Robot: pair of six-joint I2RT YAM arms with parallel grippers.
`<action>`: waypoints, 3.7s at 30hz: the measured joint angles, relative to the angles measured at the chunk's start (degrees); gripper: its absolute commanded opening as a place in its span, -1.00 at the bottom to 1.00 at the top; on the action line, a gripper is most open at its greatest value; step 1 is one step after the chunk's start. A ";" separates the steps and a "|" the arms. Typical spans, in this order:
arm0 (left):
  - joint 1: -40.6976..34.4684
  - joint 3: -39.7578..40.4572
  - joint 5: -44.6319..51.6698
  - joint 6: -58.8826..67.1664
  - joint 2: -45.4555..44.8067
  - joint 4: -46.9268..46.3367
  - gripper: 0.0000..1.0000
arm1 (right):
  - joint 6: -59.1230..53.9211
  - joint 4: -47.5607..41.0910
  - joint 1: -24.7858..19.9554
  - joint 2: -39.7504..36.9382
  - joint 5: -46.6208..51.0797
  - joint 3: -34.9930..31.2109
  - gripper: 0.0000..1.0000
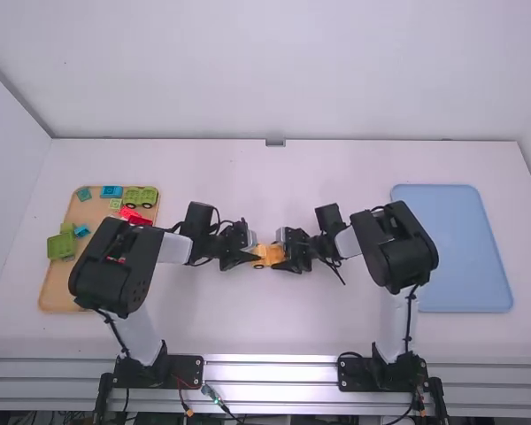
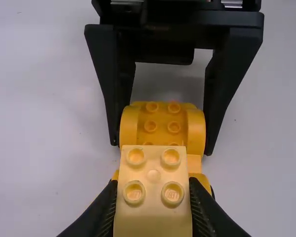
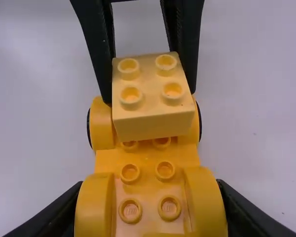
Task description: Assemble lego blocks to make yellow taxi
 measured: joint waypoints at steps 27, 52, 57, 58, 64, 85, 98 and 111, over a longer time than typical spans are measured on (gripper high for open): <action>0.00 0.17 0.35 1.97 0.00 -1.88 -0.88 | -0.11 -0.04 0.04 0.00 -0.04 -0.02 0.17; 0.39 0.15 1.88 1.95 -0.02 0.35 0.14 | -0.15 -0.09 0.07 0.00 -0.07 -0.02 0.17; 3.19 -0.13 6.12 0.46 -2.93 0.94 -0.96 | -0.15 0.00 0.04 0.00 -0.04 -0.07 0.17; 3.69 -0.09 6.51 -0.07 -3.72 1.14 -0.96 | -0.13 0.00 0.04 0.00 -0.09 -0.07 0.17; 2.89 -0.11 7.02 -1.18 -4.20 -1.46 -0.96 | -0.13 -0.04 0.07 0.02 -0.09 -0.07 0.25; -0.11 0.42 4.90 -2.82 0.61 0.48 -0.96 | -0.15 0.04 0.04 0.00 -0.04 -0.07 0.23; -0.63 2.34 4.39 -1.57 2.14 -2.43 -0.97 | -0.20 0.11 -0.07 0.00 0.11 -0.09 0.22; -0.07 1.57 4.39 -0.31 1.53 -0.46 -0.97 | -0.13 0.17 -0.09 0.00 0.28 -0.07 0.22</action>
